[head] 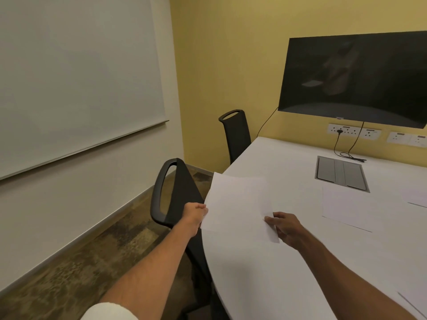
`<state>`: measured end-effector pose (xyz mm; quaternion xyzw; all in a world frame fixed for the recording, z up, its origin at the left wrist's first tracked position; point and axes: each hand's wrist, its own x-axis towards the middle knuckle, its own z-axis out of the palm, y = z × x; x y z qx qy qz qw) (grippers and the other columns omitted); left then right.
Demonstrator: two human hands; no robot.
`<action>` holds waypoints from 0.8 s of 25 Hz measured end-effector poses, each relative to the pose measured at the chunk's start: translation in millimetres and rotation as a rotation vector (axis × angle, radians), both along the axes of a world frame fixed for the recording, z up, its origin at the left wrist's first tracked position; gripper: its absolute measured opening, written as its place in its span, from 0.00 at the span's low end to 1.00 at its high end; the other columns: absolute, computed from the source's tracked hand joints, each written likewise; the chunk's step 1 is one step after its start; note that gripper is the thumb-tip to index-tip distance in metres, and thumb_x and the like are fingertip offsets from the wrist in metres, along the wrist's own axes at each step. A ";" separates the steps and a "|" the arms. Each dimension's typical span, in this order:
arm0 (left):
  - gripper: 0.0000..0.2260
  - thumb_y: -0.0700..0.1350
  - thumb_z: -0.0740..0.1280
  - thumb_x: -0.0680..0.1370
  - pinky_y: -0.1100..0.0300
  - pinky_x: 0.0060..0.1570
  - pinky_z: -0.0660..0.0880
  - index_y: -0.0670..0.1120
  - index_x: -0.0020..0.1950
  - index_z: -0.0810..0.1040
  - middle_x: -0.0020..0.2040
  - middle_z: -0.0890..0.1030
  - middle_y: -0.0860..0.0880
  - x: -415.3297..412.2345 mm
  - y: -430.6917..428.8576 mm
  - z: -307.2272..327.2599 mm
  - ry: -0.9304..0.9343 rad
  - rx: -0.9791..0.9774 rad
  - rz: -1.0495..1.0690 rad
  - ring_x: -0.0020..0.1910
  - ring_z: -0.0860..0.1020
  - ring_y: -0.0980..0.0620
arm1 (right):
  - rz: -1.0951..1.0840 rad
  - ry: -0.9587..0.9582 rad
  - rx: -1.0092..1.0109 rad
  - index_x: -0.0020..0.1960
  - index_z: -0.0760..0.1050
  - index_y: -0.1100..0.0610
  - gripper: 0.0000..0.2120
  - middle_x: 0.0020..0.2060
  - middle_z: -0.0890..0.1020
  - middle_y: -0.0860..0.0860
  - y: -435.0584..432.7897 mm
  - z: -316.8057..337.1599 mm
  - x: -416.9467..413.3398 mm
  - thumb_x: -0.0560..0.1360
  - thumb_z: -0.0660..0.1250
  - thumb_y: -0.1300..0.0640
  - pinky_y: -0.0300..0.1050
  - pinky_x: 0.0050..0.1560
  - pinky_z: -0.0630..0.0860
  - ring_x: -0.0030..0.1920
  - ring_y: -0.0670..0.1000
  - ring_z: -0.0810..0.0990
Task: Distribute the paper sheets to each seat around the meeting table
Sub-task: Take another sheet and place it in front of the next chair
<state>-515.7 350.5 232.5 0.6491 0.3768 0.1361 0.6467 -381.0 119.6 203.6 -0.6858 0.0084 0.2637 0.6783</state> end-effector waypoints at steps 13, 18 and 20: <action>0.07 0.34 0.64 0.77 0.56 0.41 0.78 0.45 0.42 0.76 0.46 0.78 0.45 86.8 103.1 17.2 -0.072 0.009 -0.139 0.48 0.79 0.46 | -0.100 -0.026 0.098 0.58 0.76 0.67 0.14 0.46 0.82 0.58 85.4 13.7 53.8 0.73 0.69 0.68 0.45 0.39 0.78 0.41 0.55 0.81; 0.08 0.32 0.63 0.77 0.51 0.48 0.77 0.44 0.42 0.76 0.47 0.79 0.43 163.0 130.2 12.5 -0.029 -0.014 -0.220 0.49 0.78 0.45 | -0.192 -0.039 0.100 0.59 0.75 0.68 0.14 0.47 0.82 0.60 105.6 10.4 104.0 0.74 0.68 0.68 0.45 0.40 0.77 0.41 0.55 0.81; 0.07 0.31 0.63 0.77 0.49 0.51 0.77 0.42 0.43 0.76 0.48 0.79 0.43 190.3 138.3 9.2 -0.016 -0.019 -0.253 0.50 0.78 0.44 | -0.229 -0.043 0.100 0.58 0.75 0.67 0.13 0.46 0.82 0.60 111.1 10.0 118.8 0.74 0.68 0.68 0.45 0.40 0.78 0.41 0.55 0.81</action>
